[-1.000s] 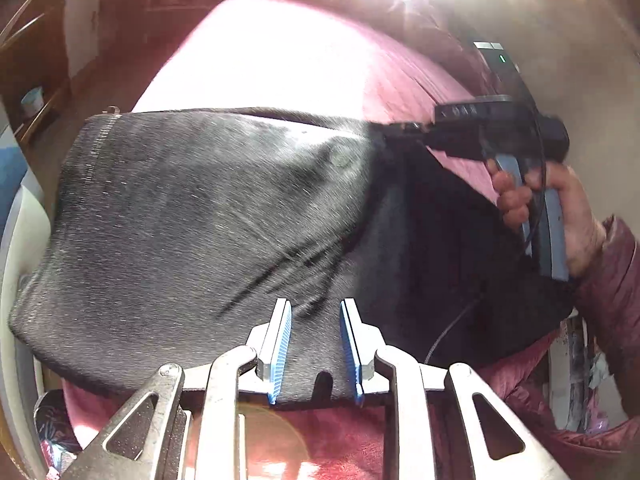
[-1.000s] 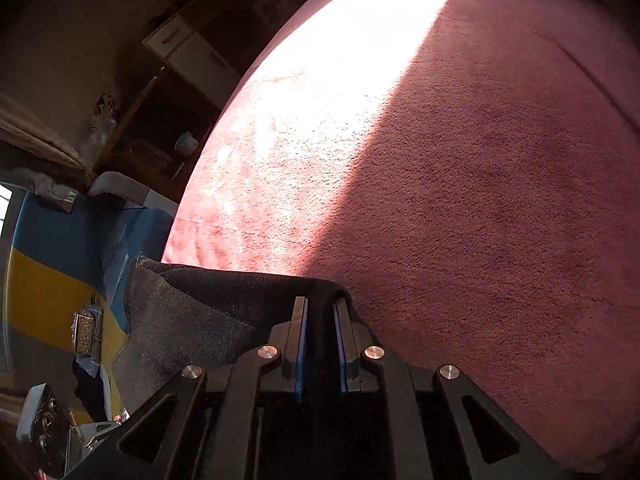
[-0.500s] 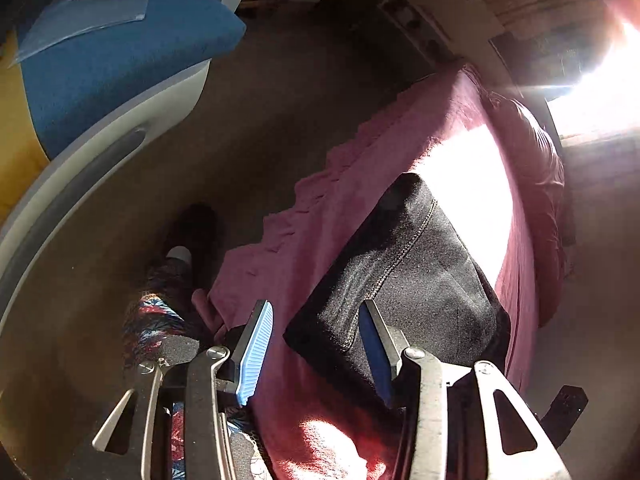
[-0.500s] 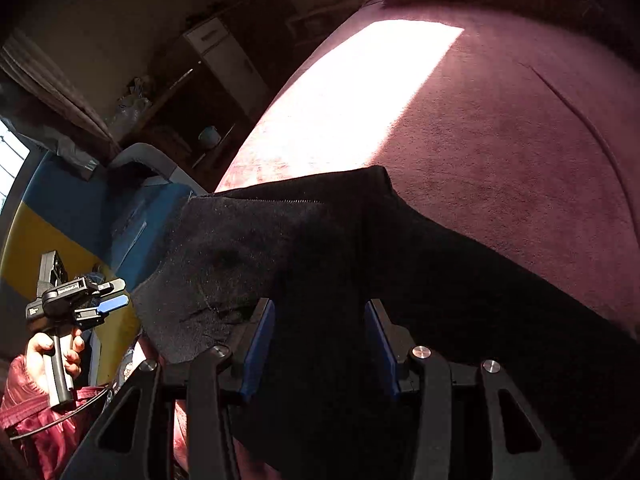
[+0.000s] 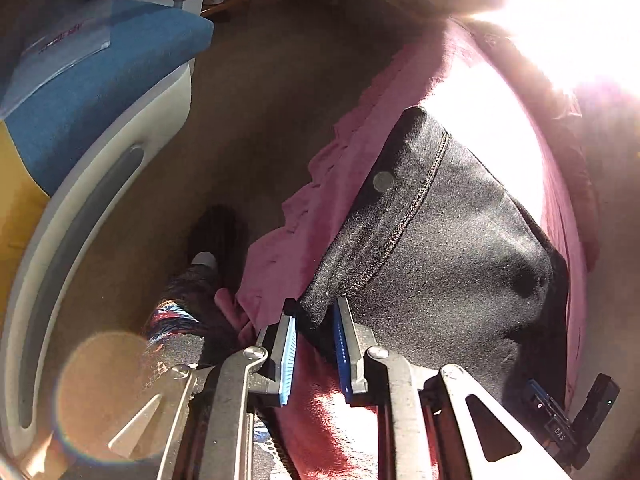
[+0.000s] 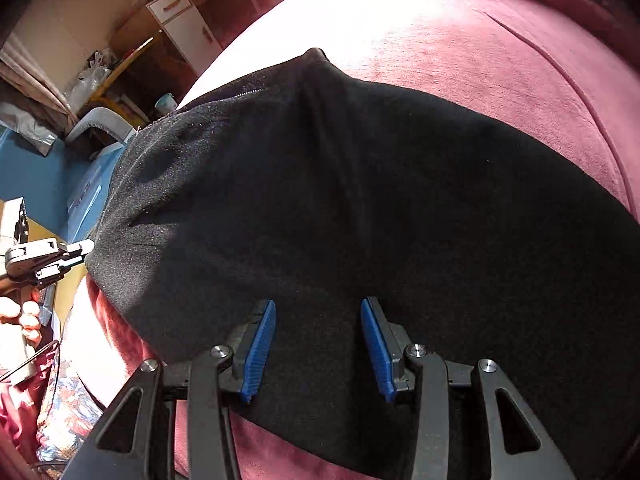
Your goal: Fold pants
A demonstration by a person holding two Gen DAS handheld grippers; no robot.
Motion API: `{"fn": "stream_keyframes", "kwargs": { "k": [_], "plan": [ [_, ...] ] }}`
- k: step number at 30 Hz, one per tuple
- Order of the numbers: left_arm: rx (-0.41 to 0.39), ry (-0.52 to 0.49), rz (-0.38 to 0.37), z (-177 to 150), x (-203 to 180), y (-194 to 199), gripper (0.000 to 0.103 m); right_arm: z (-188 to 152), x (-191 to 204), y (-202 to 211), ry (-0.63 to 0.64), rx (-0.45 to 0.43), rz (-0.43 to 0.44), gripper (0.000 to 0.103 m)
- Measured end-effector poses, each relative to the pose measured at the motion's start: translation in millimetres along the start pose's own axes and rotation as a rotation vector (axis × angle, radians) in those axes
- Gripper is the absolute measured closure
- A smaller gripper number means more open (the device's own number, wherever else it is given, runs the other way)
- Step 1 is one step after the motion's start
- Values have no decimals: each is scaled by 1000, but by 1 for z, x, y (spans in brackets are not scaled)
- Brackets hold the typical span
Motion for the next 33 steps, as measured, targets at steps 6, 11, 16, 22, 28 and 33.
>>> {"fn": "stream_keyframes", "kwargs": {
  "k": [6, 11, 16, 22, 28, 33],
  "plan": [
    [-41, 11, 84, 2, 2, 19, 66, -5, 1, 0, 13, -29, -4, 55],
    [-232, -80, 155, 7, -27, 68, 66, -16, -11, 15, -45, -60, 65, 54],
    [-277, -313, 90, -10, -101, 81, 66, -23, -44, 43, -143, -124, 82, 52],
    [-173, -610, -1, -51, -200, 46, 66, -48, -124, 83, -366, -208, 45, 52],
    [-55, -854, -42, -110, -275, 3, 66, -102, -225, 137, -659, -316, 5, 52],
    [40, -966, -44, -147, -306, -28, 66, -185, -317, 184, -978, -445, -3, 53]
  ]
}}
Point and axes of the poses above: each gripper's, at about its wrist camera, not at the fingertips, and y roughly against the way its jaws point, x to its left, z to its top, the point moved 6 cm from there along -y, roughly the way its jaws point, and after that the axes turned 7 degrees about x, right-handed, at the moved point
